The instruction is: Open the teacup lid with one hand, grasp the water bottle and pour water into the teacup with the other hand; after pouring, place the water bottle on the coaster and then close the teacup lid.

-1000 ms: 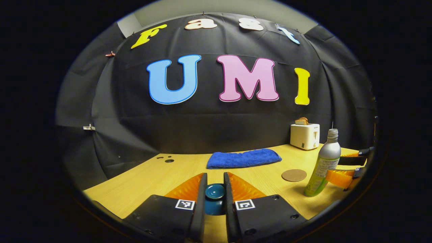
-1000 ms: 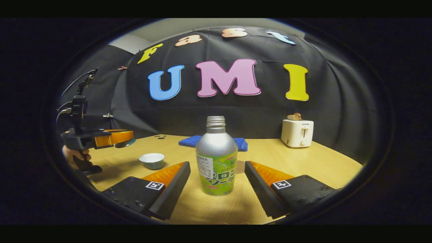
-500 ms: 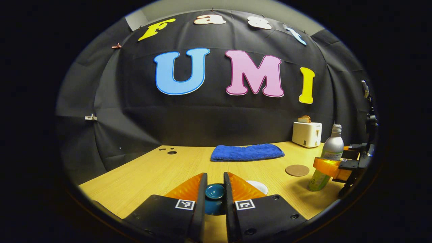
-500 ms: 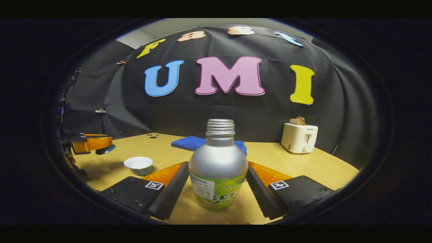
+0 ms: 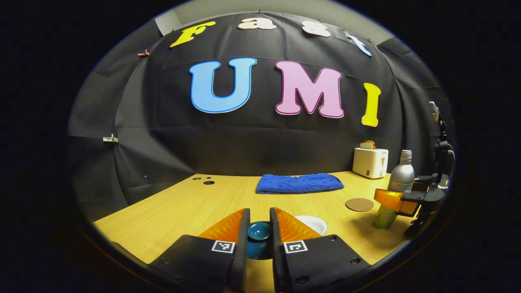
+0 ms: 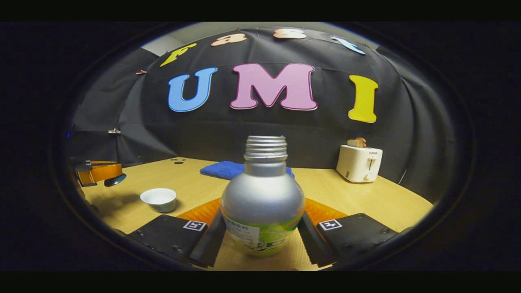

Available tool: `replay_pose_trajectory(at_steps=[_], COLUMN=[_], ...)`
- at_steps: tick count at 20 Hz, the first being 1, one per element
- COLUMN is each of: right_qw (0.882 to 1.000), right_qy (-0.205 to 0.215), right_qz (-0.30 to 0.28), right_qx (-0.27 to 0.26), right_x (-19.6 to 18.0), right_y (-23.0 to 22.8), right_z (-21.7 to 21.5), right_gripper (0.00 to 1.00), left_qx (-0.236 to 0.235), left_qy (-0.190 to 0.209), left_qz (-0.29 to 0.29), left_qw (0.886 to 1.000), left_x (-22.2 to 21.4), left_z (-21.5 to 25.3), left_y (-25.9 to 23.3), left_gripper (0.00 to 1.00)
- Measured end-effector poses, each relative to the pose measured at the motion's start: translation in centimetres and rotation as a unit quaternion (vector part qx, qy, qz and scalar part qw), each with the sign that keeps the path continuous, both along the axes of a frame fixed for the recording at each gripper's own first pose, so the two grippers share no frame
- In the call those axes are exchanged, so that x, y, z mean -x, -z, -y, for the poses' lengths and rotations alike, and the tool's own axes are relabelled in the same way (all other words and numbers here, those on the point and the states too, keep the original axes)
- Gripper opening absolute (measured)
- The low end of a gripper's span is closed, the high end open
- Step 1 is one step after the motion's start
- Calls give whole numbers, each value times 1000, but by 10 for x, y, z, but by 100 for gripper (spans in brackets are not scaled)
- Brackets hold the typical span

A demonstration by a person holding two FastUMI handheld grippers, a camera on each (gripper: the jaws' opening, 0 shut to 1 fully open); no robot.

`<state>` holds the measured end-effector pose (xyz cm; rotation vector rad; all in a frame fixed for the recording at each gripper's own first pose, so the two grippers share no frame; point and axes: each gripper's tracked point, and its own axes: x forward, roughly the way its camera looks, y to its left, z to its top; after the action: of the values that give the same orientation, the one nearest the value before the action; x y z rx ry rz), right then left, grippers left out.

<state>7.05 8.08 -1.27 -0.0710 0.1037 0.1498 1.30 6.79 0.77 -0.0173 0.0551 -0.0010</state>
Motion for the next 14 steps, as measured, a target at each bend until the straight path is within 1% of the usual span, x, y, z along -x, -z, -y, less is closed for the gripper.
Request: replay_pose_trajectory(at_steps=[2,3,4,9,11,14], right_qw=[1000,999,999,994,994,993], right_qy=[-7,-21,-25,-8,-7,-29], right_qz=[2,1,-1,19,17,-4], right_qx=[20,28,39,103,111,114], right_x=[1,4,3,-11,-16,-23], right_y=[0,0,1,-18,-21,-15], right_z=[-2,-7,-10,-5,-9,-25], right_gripper=[82,82,80,79,80,79], left_qx=[-3,-5,-8,-12,-7,-2], left_qy=[-4,-5,-5,-3,-5,-9], left_qz=[0,1,2,12,15,17], left_qw=[1000,1000,1000,1000,1000,1000], left_x=[0,1,2,6,9,14], left_z=[-5,-6,-7,-11,-16,-25], left_y=[0,0,-1,-6,-7,-7], left_gripper=[29,29,29,29,30,29])
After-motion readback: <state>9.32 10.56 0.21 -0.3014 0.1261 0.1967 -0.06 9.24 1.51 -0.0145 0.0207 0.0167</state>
